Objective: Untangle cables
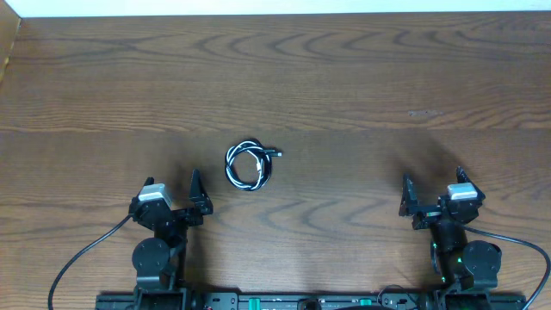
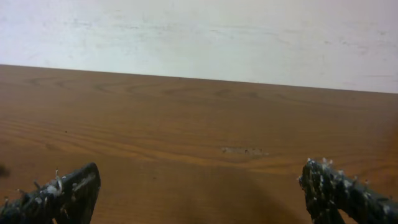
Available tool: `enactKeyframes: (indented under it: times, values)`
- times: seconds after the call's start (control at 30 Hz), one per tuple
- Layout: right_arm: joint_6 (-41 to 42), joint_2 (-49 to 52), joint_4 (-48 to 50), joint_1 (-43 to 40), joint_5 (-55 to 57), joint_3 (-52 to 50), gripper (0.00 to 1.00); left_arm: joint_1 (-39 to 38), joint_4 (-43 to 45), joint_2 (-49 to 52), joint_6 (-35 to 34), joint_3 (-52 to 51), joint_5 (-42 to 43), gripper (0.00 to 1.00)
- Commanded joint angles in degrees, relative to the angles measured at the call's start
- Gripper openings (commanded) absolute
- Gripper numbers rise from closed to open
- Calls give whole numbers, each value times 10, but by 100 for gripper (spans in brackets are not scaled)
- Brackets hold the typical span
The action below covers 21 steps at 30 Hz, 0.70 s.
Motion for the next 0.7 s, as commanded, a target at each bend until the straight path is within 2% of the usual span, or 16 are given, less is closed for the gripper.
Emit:
enactKeyframes:
  times: [0.0,0.67]
  values:
    - [-7,-1,-3,3,6,-1,99,-2,-21,2,12,-12,-7,98]
    - [-7,-1,-3,3,6,-1,99,-2,-17,2,12,-12,-7,98]
